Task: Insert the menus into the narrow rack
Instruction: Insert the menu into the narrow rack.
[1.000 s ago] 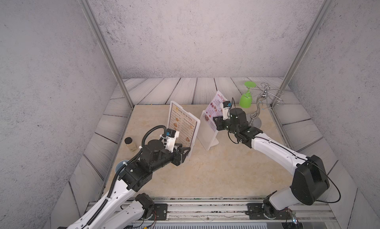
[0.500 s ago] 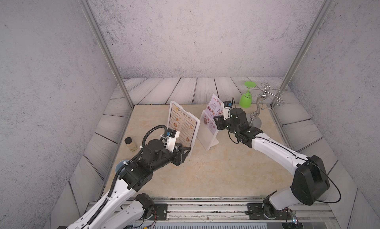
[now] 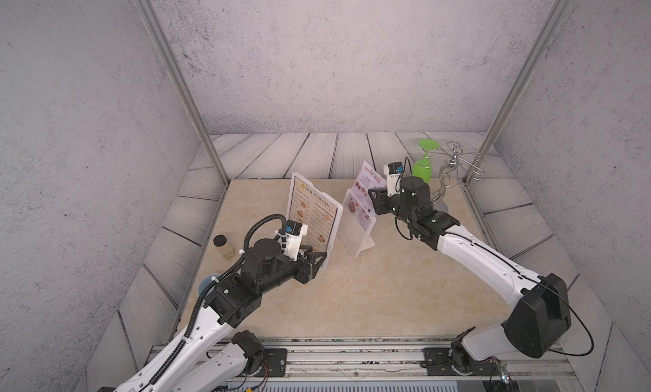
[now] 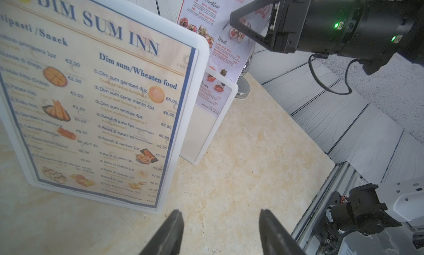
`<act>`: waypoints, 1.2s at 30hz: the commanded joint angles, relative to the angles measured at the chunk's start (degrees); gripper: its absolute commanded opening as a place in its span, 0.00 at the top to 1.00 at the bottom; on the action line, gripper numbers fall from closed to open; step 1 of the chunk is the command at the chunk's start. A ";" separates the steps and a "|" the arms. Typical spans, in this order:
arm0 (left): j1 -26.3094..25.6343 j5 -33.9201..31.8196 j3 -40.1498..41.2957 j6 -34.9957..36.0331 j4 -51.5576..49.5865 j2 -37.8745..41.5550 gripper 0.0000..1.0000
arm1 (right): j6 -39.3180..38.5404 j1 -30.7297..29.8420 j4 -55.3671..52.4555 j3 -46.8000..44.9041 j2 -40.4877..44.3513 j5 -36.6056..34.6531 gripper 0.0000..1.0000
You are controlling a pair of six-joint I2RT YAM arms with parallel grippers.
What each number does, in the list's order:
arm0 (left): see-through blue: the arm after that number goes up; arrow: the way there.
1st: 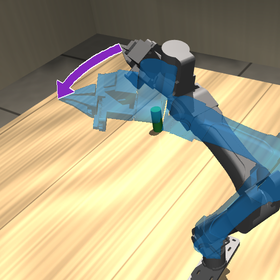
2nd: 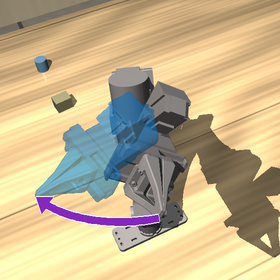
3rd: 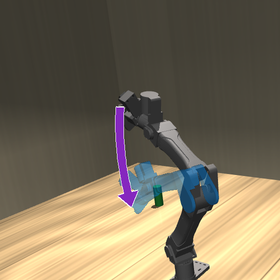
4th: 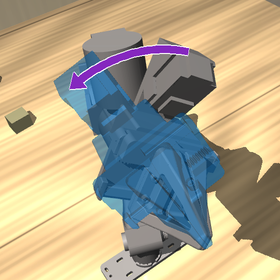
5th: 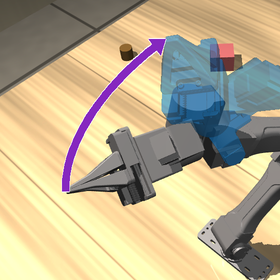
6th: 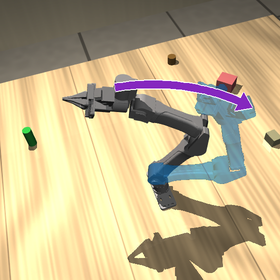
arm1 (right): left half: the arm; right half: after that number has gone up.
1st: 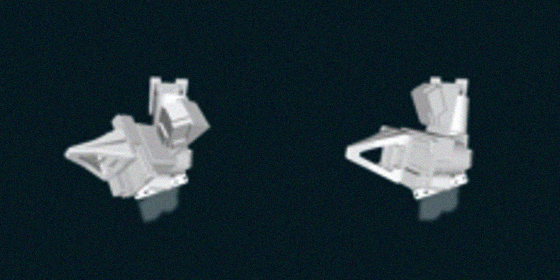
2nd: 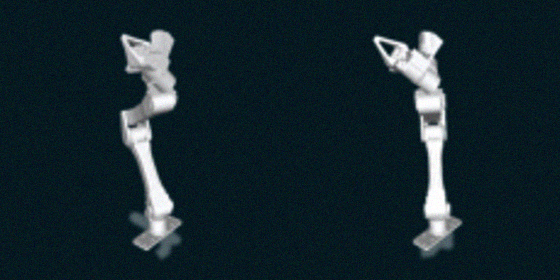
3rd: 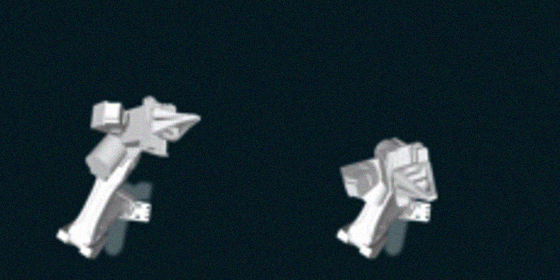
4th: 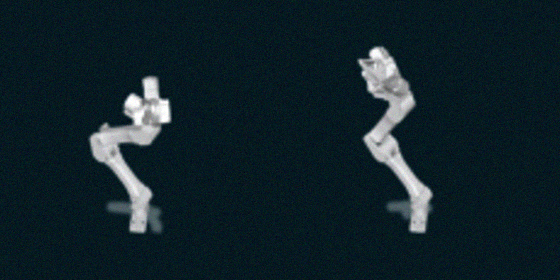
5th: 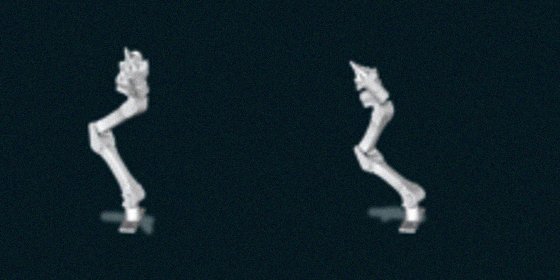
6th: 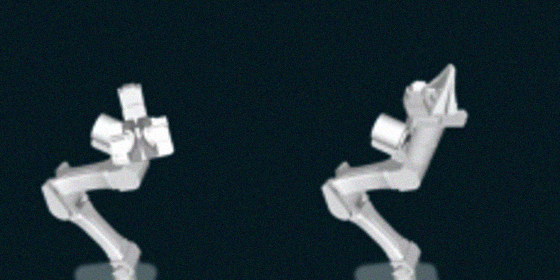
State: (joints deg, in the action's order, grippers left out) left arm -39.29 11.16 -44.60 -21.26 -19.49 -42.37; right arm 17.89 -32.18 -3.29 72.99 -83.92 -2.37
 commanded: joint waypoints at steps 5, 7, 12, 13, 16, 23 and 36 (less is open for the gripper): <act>-0.26 -0.17 0.25 0.80 0.97 0.13 0.43 | -1.11 0.28 -3.08 1.96 2.09 -1.55 0.75; -0.26 -0.17 0.13 0.94 0.90 0.18 0.43 | -1.02 0.34 -3.04 1.84 2.09 -1.31 0.83; -0.26 -0.02 0.04 1.04 0.84 0.01 0.43 | -0.34 0.31 -1.86 0.63 2.27 -0.07 0.93; -0.26 -0.07 0.04 1.09 0.85 -0.01 0.43 | -0.23 0.31 -1.59 0.37 2.35 0.15 0.95; -0.22 -0.04 0.04 1.19 0.78 -0.08 0.43 | 0.41 0.34 -0.89 -0.29 2.29 1.18 0.98; -0.24 0.09 0.13 1.06 1.13 -0.48 0.43 | 2.17 0.28 0.65 -2.55 2.58 1.78 0.99; -0.26 0.18 0.30 0.70 1.39 -0.96 0.43 | 6.58 0.30 6.75 -8.89 3.63 2.44 1.00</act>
State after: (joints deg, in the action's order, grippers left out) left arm -39.29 11.20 -44.60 -20.80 -19.44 -43.55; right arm 22.61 -32.01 1.32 65.10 -83.59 -1.10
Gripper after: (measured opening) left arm 0.568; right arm 0.044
